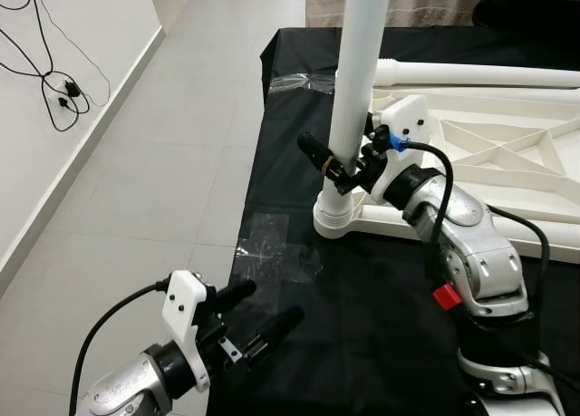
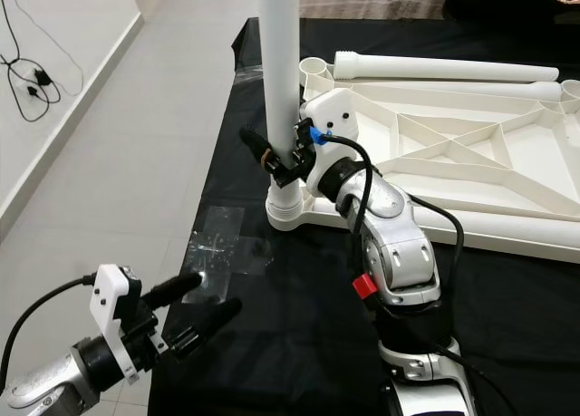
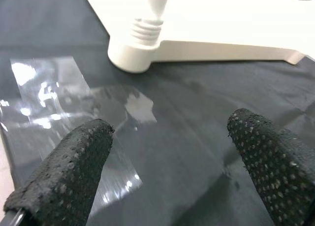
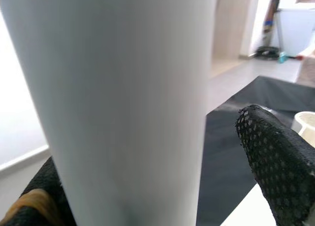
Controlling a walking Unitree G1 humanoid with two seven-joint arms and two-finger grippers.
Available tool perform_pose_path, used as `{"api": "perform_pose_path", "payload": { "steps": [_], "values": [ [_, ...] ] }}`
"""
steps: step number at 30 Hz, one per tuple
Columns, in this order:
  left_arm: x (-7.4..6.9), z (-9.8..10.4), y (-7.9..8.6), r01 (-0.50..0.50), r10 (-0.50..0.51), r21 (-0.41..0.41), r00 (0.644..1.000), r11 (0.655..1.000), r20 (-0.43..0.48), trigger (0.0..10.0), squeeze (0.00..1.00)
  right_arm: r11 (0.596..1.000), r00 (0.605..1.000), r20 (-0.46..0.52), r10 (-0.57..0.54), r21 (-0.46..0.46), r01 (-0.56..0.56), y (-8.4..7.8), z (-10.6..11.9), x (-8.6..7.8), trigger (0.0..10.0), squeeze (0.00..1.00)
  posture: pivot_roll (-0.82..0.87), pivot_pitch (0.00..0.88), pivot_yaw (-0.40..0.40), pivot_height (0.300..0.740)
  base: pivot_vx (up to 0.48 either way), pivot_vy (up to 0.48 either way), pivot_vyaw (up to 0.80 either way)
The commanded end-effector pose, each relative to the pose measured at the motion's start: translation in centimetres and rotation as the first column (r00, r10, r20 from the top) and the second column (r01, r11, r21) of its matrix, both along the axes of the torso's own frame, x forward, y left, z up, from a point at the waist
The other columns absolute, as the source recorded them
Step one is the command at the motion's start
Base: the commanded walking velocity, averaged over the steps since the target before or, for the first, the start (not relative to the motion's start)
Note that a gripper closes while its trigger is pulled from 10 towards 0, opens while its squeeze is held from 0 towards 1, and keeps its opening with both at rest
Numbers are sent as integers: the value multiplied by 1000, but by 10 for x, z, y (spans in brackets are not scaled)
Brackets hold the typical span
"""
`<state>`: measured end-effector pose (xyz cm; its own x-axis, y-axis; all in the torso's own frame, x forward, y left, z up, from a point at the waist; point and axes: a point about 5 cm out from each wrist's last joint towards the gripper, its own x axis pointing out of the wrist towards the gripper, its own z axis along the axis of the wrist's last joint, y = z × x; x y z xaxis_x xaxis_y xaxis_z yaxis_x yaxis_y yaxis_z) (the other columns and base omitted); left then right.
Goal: Building children table
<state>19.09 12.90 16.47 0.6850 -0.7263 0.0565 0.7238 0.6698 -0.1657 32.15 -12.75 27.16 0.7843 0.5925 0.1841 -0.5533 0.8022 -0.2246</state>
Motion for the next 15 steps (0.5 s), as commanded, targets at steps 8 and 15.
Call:
{"api": "perform_pose_path", "payload": {
  "steps": [8, 15],
  "values": [
    [1, 18, 5, -8, 6, 27, 996, 1000, 93, 10000, 0, 979, 985, -50, 164, -116, -169, -18, -8, 2, 10000, 0, 72, 247, 37, 740, 0, 0, 0],
    [-1, 18, 3, -4, -1, 44, 994, 999, 109, 10000, 0, 963, 974, -71, 217, -150, -225, -27, -11, 4, 10000, 0, 73, 249, 35, 740, 0, 0, 0]
  ]
}}
